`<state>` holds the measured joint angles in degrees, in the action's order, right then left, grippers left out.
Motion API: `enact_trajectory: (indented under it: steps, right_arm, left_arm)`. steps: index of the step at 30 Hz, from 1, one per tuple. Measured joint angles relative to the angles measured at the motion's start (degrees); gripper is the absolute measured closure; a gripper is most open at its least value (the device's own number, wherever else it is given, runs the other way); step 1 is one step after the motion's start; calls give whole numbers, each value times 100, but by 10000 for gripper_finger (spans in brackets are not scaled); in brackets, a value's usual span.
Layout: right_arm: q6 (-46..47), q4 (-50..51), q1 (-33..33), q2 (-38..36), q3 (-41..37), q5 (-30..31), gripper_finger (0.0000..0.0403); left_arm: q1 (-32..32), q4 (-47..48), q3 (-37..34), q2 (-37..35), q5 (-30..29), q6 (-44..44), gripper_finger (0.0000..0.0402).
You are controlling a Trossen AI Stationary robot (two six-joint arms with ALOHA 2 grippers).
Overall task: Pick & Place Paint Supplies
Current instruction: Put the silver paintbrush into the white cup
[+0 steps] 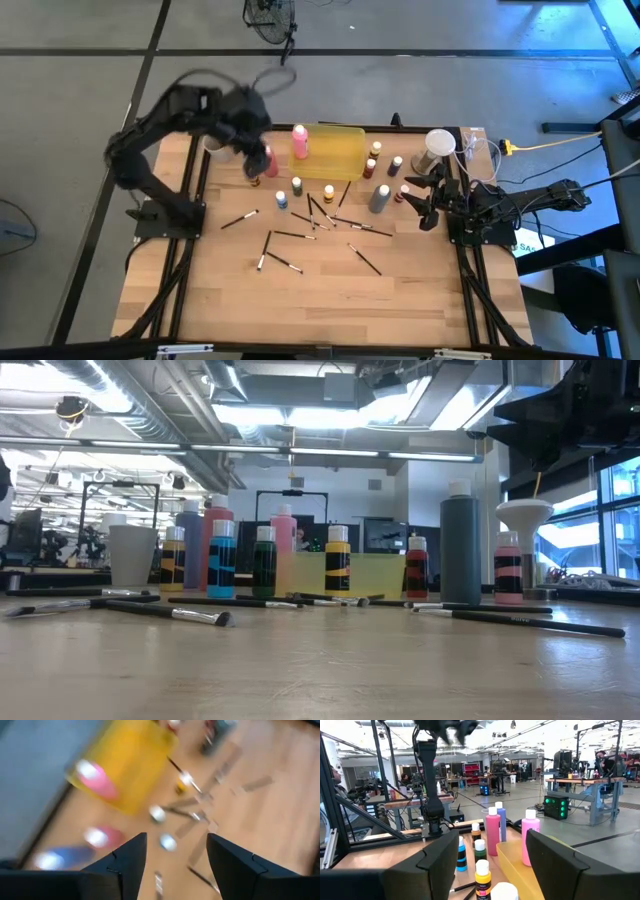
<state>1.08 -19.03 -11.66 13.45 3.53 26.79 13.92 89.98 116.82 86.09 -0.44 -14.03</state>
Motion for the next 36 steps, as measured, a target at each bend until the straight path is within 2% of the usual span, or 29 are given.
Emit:
enact_trajectory:
  steps: [4,9,13,18,22,28,36]
  right_arm:
    - [0,44,0,-1,0,-134,170]
    - [1,82,0,-2,0,-196,170]
    - [3,83,0,0,0,-195,170]
    - [22,81,0,-1,0,-192,170]
    - [20,76,0,0,0,-192,170]
    - [10,64,0,-2,0,-174,170]
    - [0,84,0,-1,0,-175,170]
  left_arm:
    - [-724,11,-1142,-658,184,-578,209]
    - [-1470,9,-2432,-1220,-582,-1731,215]
    - [-1836,-12,-3303,-1332,-1043,-2515,217]
    - [-2170,-474,-4290,-1265,-1007,-2933,217]
    - [-2235,-1100,-4890,-1131,-816,-3044,217]
    - [-2001,-1704,-5394,-812,-691,-3413,217]
    - [-1536,-2102,-5769,-361,-909,-3069,217]
